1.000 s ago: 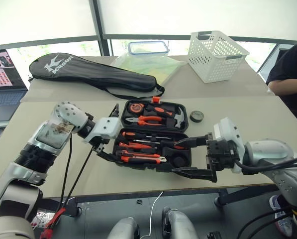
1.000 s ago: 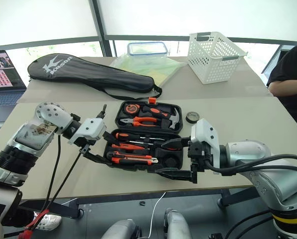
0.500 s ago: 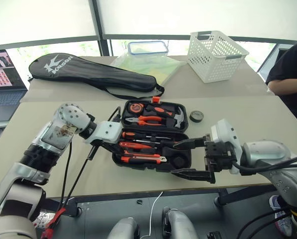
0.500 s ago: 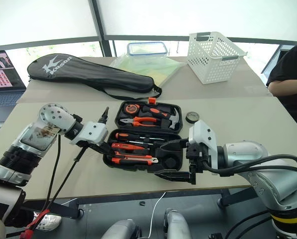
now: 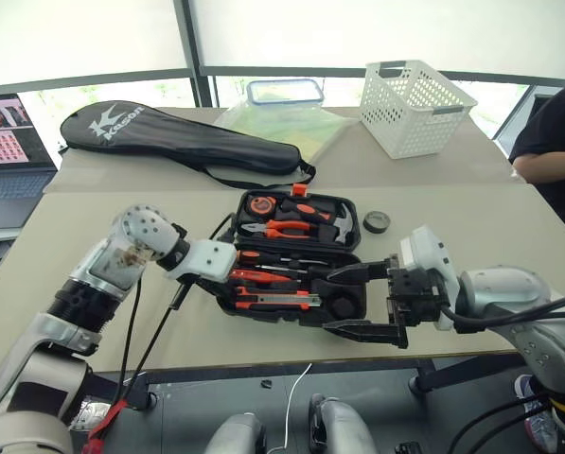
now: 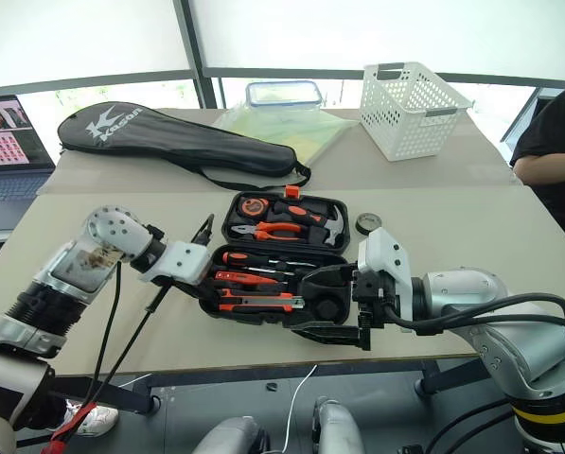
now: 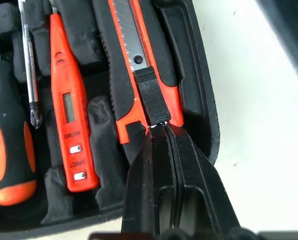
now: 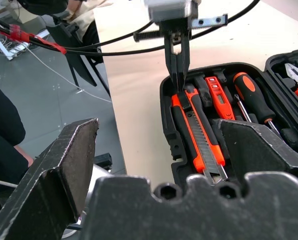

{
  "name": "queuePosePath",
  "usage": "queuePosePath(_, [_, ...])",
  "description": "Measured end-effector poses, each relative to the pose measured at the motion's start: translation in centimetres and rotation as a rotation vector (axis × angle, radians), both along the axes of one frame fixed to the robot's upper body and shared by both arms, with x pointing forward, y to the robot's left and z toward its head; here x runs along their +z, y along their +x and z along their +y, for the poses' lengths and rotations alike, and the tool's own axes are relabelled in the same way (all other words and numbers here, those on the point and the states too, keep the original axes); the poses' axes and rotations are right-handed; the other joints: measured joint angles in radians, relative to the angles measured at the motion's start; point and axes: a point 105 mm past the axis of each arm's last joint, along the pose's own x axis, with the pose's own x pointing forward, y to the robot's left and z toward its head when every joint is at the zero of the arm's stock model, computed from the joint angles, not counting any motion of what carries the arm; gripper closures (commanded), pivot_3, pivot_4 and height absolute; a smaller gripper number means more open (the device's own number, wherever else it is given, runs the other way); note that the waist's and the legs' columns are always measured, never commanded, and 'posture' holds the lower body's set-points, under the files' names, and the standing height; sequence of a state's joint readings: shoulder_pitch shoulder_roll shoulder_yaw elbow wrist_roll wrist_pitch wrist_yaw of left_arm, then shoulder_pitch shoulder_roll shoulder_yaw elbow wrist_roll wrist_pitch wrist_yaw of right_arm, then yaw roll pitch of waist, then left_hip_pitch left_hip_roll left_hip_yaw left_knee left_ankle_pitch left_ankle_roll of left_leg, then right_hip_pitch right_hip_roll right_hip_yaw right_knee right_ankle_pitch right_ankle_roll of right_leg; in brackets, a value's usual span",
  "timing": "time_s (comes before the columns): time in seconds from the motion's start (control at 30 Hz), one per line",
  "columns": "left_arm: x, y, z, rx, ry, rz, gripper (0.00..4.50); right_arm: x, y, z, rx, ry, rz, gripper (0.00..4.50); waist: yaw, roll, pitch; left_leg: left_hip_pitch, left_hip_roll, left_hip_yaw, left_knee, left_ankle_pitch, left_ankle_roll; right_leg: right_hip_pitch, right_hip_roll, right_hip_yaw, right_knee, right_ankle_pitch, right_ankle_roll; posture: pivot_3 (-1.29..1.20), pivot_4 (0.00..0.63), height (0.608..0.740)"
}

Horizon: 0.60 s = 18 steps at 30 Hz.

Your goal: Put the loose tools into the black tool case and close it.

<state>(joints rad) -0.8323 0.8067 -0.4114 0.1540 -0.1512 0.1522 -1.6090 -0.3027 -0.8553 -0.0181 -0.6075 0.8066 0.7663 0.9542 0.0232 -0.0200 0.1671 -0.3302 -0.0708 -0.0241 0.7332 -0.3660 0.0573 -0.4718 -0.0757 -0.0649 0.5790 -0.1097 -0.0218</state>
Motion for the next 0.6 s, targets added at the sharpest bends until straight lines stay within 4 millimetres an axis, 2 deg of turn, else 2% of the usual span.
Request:
queuePosePath(0.1, [1.8,0.2,-2.1,-0.039,-0.058,-0.023,4.44,0.0,0.0,0.0,0.0,0.001,0.0,0.0,0.001,0.0,0.0,0.0,-0.001,0.0,0.001,0.0,0.001,0.0,0.0,-0.001,-0.001,0.001,0.001,0.0,0.15,0.74])
queuePosePath(0.37, [-2.1,0.9,-4.8,-0.118,0.012,-0.085,4.44,0.0,0.1,0.0,-0.006,0.002,-0.003,0.0,-0.008,0.0,0.0,0.0,0.0,0.001,0.002,0.0,0.001,0.0,-0.001,0.003,-0.001,0.001,0.001,0.0,0.15,0.74])
queuePosePath(0.6, [-3.5,1.0,-5.6,-0.205,0.049,-0.212,4.44,-0.1,0.1,0.0,-0.019,0.001,-0.001,0.0,-0.002,0.0,-0.001,0.0,0.0,0.001,0.003,-0.001,0.001,0.0,-0.001,0.005,-0.001,0.001,0.001,0.0,0.15,0.74])
